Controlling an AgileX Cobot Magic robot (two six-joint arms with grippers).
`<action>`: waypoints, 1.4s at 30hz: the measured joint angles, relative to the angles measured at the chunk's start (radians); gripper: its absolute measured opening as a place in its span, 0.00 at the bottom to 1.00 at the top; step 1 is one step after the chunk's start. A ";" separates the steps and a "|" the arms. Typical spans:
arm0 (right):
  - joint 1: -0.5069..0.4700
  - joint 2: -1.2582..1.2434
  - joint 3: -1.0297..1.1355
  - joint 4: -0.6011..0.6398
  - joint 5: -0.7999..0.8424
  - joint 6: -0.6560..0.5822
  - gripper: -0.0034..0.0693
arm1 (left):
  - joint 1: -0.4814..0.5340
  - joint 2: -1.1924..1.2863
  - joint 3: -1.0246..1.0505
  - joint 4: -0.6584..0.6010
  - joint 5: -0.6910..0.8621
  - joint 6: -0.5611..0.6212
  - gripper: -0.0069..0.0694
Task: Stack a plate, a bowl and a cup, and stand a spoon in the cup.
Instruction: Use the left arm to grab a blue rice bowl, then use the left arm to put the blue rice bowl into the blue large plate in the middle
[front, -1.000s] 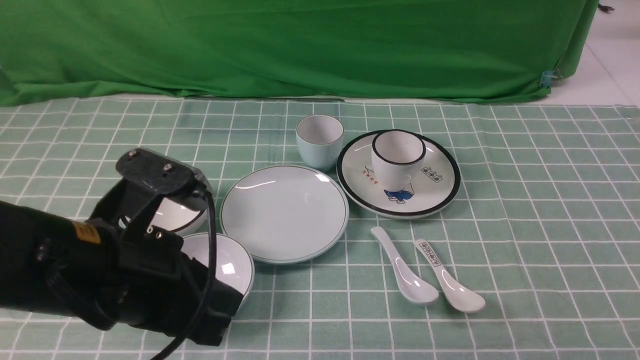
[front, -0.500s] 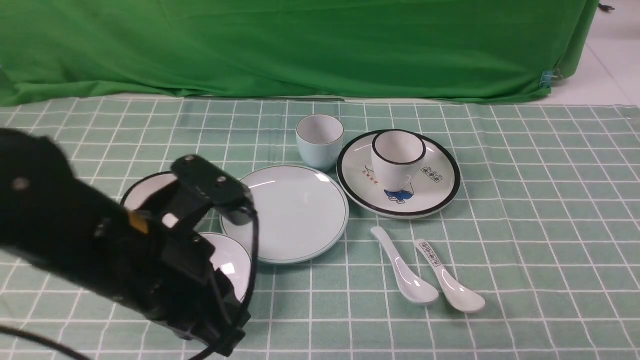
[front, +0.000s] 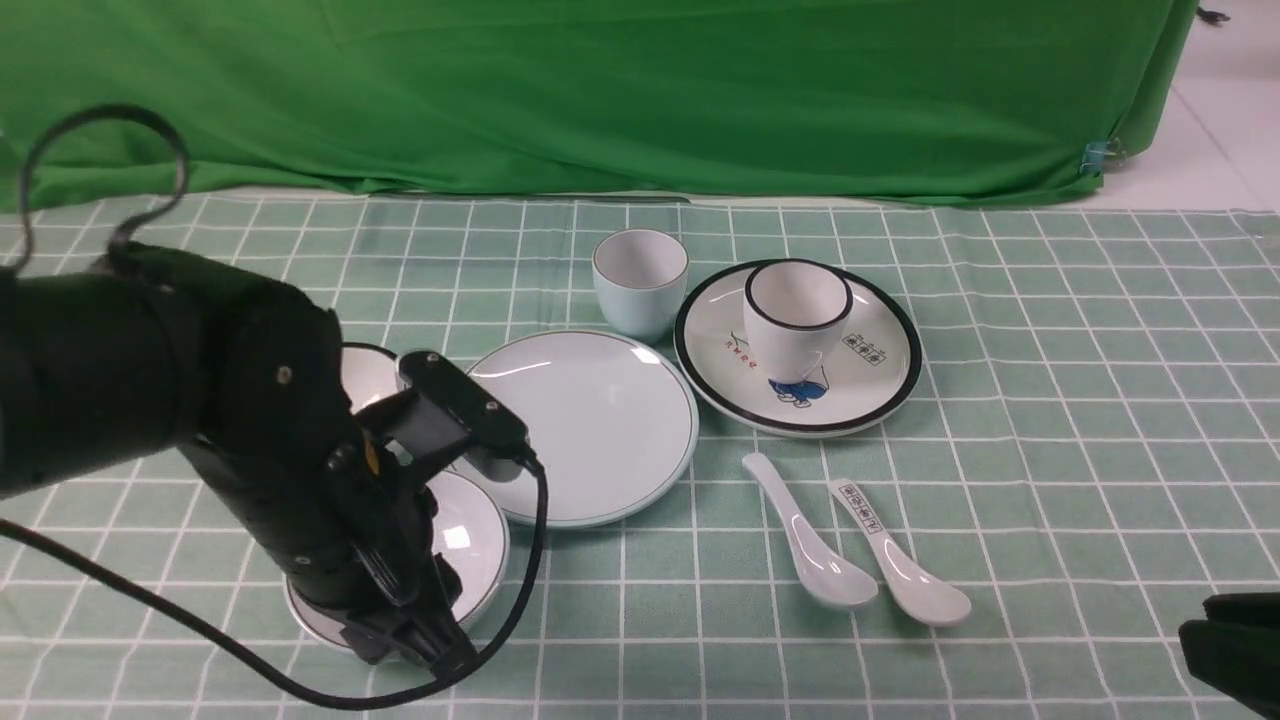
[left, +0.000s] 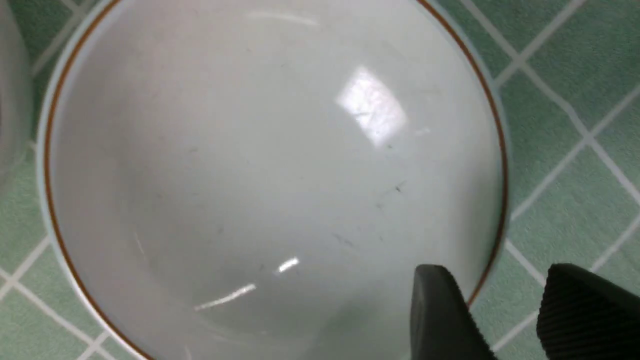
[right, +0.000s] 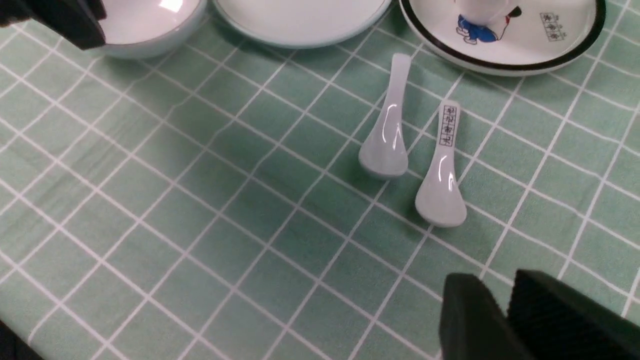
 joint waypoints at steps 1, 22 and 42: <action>0.000 0.000 0.004 0.000 -0.011 -0.002 0.27 | 0.000 0.010 0.000 0.004 -0.016 0.000 0.51; 0.000 0.000 0.039 -0.010 -0.050 -0.055 0.27 | -0.009 0.140 -0.067 -0.016 -0.025 0.095 0.25; 0.000 0.000 0.039 -0.014 -0.072 -0.059 0.29 | -0.100 0.400 -0.539 0.132 -0.017 0.110 0.13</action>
